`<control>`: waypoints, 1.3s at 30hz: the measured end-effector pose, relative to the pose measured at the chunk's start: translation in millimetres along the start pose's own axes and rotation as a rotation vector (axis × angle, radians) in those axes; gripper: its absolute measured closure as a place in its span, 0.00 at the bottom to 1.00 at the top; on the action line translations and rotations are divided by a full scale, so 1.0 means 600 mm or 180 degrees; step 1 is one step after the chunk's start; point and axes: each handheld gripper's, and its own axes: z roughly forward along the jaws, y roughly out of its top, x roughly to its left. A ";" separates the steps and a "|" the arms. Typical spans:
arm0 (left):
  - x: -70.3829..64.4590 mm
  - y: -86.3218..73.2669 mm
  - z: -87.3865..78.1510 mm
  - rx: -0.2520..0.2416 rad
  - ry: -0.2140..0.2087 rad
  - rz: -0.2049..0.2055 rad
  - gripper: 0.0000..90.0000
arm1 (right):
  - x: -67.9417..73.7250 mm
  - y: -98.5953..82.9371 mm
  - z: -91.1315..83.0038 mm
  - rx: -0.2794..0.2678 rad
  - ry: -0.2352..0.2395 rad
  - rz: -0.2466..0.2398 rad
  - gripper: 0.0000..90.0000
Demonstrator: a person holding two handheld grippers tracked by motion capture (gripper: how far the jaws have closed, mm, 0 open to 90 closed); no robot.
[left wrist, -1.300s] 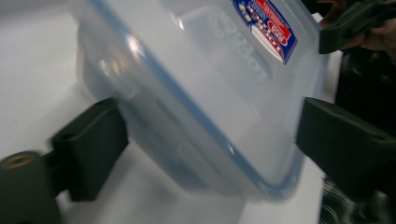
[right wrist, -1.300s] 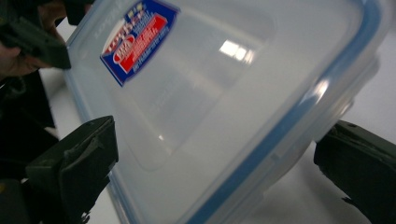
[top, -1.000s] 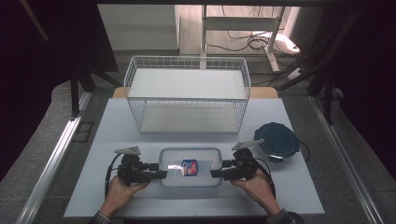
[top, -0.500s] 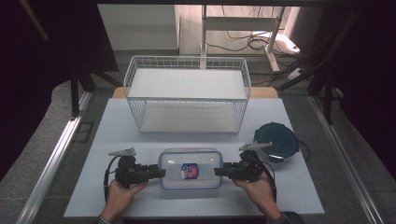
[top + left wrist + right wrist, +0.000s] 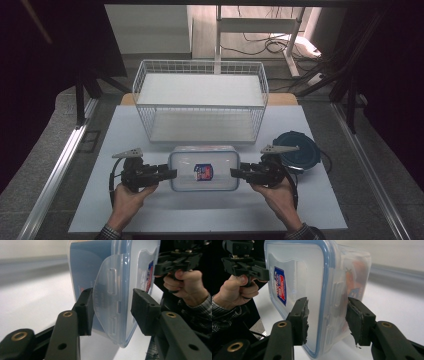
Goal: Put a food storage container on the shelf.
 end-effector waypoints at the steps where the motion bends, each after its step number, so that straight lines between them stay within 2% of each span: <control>1: 0.000 0.004 -0.002 -0.0019 0.0004 0.0004 0.58 | 0.001 0.004 -0.001 -0.0010 0.0021 -0.0008 0.60; 12: -0.006 0.058 -0.013 -0.0153 0.0006 0.0083 0.58 | 0.006 0.064 -0.016 -0.0105 0.0015 -0.0121 0.61; 21: -0.006 0.102 -0.025 -0.0252 0.0017 0.0076 0.59 | 0.002 0.114 -0.019 -0.0208 0.0039 -0.0138 0.60; 26: -0.003 0.132 -0.035 -0.0347 -0.0019 0.0065 0.60 | -0.001 0.145 -0.020 -0.0275 0.0073 -0.0152 0.60; 33: -0.009 0.181 -0.044 -0.0405 0.0008 0.0152 0.60 | -0.002 0.191 -0.029 -0.0335 0.0081 -0.0221 0.60; 39: -0.006 0.216 -0.048 -0.0464 -0.0001 0.0163 0.60 | -0.002 0.232 -0.036 -0.0373 0.0058 -0.0249 0.60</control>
